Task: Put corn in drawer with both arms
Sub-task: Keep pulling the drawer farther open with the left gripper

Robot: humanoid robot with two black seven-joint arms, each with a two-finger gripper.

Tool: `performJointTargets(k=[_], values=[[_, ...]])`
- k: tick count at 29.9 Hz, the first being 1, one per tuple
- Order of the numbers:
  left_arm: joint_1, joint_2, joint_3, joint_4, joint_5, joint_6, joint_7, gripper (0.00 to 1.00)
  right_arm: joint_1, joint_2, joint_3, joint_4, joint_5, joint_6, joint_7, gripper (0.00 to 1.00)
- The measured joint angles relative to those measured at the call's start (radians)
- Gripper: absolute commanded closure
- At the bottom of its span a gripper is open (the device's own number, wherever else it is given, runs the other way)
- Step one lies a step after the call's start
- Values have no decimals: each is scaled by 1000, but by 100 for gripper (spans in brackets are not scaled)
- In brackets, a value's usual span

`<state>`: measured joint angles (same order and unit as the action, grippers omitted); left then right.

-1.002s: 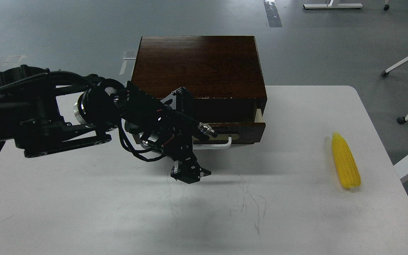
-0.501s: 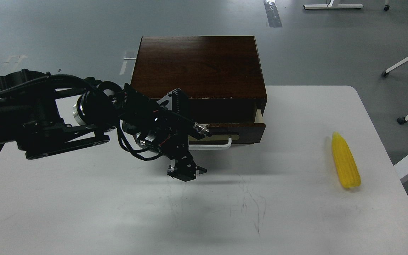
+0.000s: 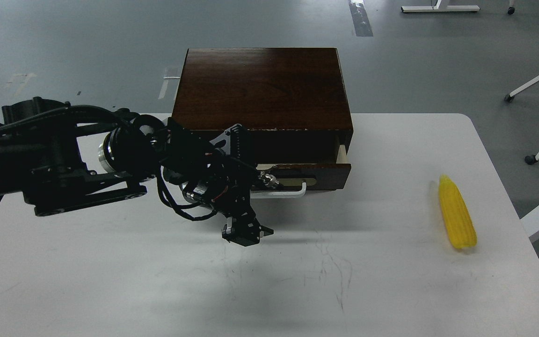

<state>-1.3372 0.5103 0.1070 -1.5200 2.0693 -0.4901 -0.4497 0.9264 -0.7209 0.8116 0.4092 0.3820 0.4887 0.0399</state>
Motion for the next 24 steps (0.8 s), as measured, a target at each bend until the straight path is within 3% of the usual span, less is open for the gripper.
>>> performJointTargets(k=[24], values=[[-12, 3, -3, -36, 11, 1, 8, 8, 0, 1, 2, -2, 0, 0, 0, 0]])
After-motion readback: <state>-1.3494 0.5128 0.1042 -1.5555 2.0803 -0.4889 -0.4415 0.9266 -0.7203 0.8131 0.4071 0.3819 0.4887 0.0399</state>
